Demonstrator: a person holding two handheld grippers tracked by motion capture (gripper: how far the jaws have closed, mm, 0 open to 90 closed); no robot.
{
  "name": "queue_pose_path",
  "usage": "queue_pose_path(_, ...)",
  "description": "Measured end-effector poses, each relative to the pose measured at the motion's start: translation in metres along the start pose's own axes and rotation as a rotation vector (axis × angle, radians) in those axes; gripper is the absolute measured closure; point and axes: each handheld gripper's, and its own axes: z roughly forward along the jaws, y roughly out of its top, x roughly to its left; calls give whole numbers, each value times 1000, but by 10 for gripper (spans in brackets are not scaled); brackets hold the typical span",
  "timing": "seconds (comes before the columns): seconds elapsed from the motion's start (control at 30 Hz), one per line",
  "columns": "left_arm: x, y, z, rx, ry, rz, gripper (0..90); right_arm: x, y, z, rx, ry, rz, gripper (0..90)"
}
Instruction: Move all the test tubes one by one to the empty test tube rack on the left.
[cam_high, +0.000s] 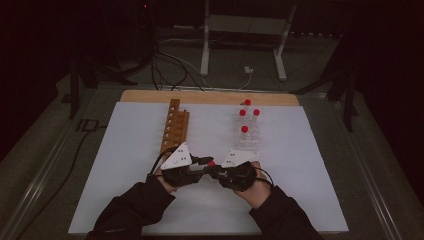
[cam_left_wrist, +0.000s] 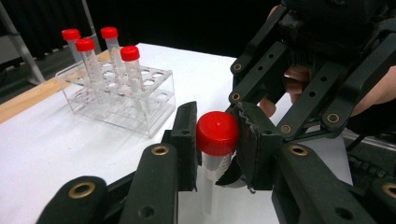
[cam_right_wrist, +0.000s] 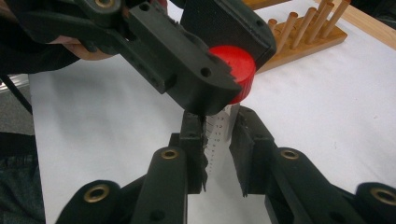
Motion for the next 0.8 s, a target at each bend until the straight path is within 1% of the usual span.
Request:
queue_pose_path(0.03,0,0,0,4,0,-2,714,0,0,0,0,-1,2,749)
queue_pose_path(0.1,0,1,0,13,4,7,716,0,0,1,3,0,2,749)
queue_pose_path(0.3,1,2,-1,2,6,-3,721,-1,0,-1,-10,-4,3,747)
queue_pose_path(0.37,1,3,-2,-2,8,-1,721,-1,0,-1,-18,-6,7,737)
queue_pose_path(0.43,1,4,-3,0,20,13,722,-2,0,-2,-25,-6,9,706)
queue_pose_path(0.47,2,4,-4,-3,23,8,722,-2,0,-3,-27,-10,10,683)
queue_pose_path(0.53,4,4,-5,-1,34,10,722,-2,-1,-5,-38,-18,17,646)
queue_pose_path(0.63,9,6,-9,2,45,5,722,-4,-3,-10,-54,-38,22,611)
queue_pose_path(0.8,17,11,-16,8,62,4,722,-10,-7,-22,-97,-60,46,525)
